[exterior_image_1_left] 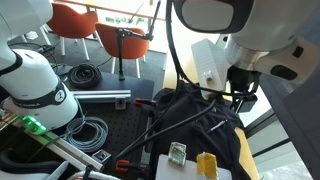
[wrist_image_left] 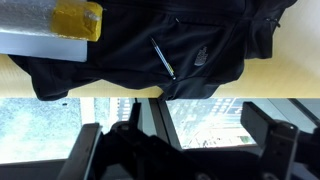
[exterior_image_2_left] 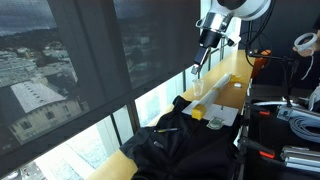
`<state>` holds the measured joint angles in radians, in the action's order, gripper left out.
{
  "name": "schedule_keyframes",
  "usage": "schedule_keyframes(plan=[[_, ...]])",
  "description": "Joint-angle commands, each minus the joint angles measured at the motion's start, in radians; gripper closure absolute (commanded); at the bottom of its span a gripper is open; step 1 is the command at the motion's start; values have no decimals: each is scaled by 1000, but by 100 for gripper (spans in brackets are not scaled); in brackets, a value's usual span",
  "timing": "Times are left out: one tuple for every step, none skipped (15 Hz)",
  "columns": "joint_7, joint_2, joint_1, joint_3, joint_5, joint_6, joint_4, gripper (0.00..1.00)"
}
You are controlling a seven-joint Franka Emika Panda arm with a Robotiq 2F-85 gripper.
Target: Close the zip on the black jacket.
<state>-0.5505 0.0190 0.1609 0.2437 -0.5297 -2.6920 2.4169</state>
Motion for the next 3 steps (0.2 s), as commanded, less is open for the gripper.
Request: schedule_keyframes(plan=[[7, 0, -81, -80, 7, 1, -1, 0], [7, 0, -81, -80, 7, 1, -1, 0], [7, 0, -81, -80, 7, 1, -1, 0]])
